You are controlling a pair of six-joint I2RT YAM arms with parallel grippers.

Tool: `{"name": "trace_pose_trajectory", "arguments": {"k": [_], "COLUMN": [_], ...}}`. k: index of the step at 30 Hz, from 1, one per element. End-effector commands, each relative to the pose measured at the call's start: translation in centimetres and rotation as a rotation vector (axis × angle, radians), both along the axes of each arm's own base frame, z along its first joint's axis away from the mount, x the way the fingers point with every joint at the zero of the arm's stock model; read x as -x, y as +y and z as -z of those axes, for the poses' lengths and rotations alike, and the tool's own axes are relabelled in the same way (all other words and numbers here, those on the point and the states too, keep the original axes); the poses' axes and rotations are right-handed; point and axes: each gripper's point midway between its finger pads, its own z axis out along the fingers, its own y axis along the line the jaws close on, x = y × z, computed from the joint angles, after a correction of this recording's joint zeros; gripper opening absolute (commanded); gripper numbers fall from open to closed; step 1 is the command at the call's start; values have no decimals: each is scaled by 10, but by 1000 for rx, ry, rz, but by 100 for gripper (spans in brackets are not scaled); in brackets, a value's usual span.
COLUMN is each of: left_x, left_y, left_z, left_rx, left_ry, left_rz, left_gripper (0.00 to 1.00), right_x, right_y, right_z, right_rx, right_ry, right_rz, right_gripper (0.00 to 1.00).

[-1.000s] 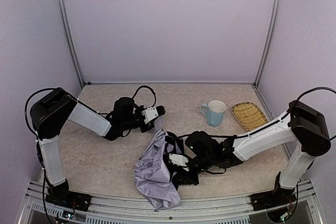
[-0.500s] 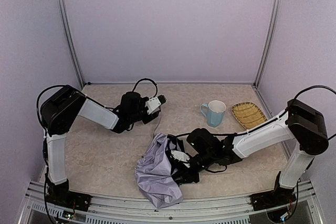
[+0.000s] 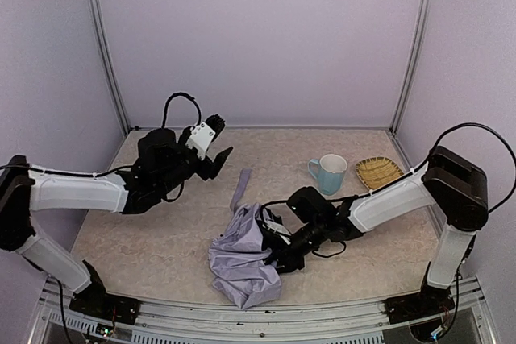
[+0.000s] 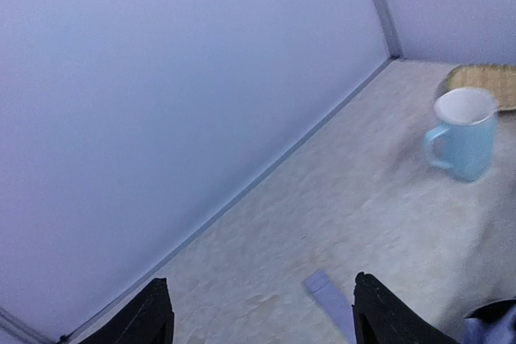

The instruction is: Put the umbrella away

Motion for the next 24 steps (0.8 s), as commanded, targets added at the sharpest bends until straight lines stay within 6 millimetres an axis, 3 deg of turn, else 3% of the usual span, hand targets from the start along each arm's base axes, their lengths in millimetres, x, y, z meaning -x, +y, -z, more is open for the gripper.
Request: {"name": "trace_pose_trajectory", "arguments": {"k": [1, 3, 6, 10, 15, 20, 24], "left_x": [127, 195, 276, 320, 340, 297, 272], "left_y": [-56, -73, -77, -74, -89, -100, -97], "left_z": [-1, 6, 14, 55, 94, 92, 87], "left_rx": [26, 17, 12, -90, -204, -229, -201], "left_ry": [96, 131, 148, 244, 253, 70, 13], "left_rz": [367, 564, 766, 847, 888, 681, 582], "left_gripper": [74, 74, 78, 81, 86, 86, 73], "right_x": [8, 6, 0, -7, -9, -9, -5], "right_y": [-22, -23, -24, -24, -23, -23, -26], "right_z": [39, 48, 52, 59, 67, 62, 62], "right_rx": [199, 230, 246, 266, 277, 266, 259], "right_ry": [190, 214, 239, 268, 303, 295, 294], "right_rz": [56, 59, 82, 115, 128, 126, 113], "right_gripper": [0, 0, 0, 0, 0, 0, 0]}}
